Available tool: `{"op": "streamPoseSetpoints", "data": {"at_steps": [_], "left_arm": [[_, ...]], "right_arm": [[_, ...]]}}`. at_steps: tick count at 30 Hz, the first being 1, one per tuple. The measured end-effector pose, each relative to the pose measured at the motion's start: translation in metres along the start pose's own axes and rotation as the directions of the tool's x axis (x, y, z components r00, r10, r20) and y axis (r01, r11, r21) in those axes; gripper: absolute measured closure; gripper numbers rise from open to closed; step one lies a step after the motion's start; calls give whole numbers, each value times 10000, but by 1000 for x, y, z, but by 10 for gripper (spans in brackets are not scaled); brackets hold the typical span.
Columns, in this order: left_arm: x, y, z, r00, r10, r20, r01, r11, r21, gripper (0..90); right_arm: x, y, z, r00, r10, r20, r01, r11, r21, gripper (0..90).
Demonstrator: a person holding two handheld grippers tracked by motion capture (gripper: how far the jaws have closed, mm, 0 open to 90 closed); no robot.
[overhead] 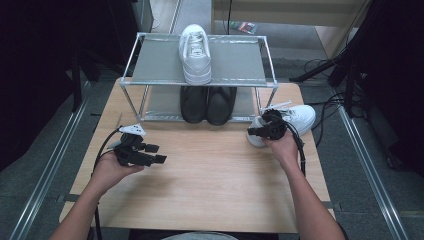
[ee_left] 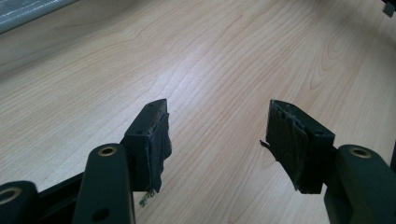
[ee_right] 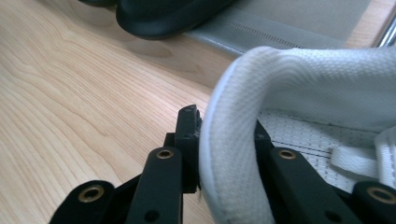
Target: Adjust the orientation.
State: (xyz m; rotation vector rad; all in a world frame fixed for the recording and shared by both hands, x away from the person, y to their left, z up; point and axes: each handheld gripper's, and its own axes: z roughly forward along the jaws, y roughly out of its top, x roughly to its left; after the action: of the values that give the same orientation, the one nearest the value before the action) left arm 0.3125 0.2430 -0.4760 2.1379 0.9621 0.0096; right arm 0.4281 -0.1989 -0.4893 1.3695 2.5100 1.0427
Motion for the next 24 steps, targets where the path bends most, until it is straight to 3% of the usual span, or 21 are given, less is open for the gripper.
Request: {"op": "streamPoseSetpoints", "data": {"at_steps": [8,12,20,24], "left_arm": [[2,2,1,10000,-1,60,1,10000,3,401],[2,4,3,10000,72,47,-72,10000,62,401],[1,9,7,9995,270,152,-272,9996,79,401],[0,13,10,9992,350,217,-353,9993,153,401]], "right_arm": [[5,3,-15,9988,-311,367,320,9991,-265,770],[12,3,-20,9926,-876,846,882,9961,-37,765],[30,-1,-38,9934,-887,725,905,9956,-226,755],[42,-9,-46,9948,-953,357,961,9951,-216,757]]}}
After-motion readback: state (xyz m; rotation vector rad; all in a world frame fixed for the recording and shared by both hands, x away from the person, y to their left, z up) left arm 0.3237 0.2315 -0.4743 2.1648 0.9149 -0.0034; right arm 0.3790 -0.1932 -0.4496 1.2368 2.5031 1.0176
